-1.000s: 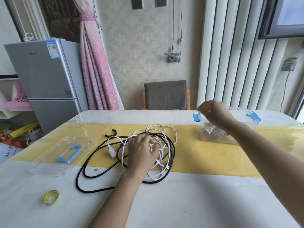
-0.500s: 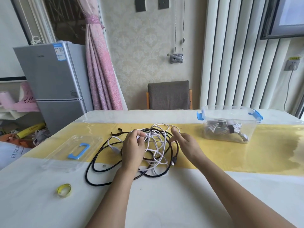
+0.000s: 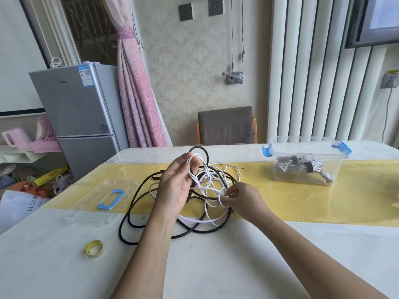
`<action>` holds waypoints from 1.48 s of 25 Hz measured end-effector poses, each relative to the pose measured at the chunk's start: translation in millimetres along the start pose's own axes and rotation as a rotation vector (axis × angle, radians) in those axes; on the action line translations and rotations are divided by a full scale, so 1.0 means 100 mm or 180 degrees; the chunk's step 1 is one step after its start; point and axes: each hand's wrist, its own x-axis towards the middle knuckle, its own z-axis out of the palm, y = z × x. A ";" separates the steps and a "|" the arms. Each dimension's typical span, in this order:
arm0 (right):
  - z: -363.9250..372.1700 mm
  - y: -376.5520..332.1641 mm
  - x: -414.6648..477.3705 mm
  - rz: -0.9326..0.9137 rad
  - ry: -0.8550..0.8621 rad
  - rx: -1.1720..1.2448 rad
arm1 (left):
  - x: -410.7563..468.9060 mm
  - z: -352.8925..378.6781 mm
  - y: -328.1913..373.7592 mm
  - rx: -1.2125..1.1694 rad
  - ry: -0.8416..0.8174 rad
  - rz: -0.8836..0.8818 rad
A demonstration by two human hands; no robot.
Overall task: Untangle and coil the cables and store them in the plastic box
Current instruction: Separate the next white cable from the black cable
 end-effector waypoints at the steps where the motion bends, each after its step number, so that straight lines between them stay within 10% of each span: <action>1: 0.02 0.03 0.02 0.0045 0.0024 0.0017 | -0.01 0.01 0.02 -0.0182 -0.0107 -0.0107; 4: 0.03 0.08 0.03 0.0192 0.0039 -0.0132 | -0.03 0.01 0.01 -0.0120 -0.0298 -0.0382; 11: 0.02 0.18 0.09 0.0140 0.0285 -0.0346 | -0.02 -0.25 -0.15 0.3798 -0.0003 0.0545; 21: -0.10 0.25 0.06 -0.0394 0.0423 -0.1057 | 0.01 -0.26 -0.26 0.4697 0.0021 0.1547; 25: -0.06 0.28 0.08 -0.0359 0.0488 -0.1088 | -0.02 -0.19 -0.34 0.4861 -0.0827 0.1082; 37: 0.01 0.26 0.12 0.0153 0.0413 -0.1246 | -0.13 -0.05 -0.31 0.4831 -0.0753 -0.0142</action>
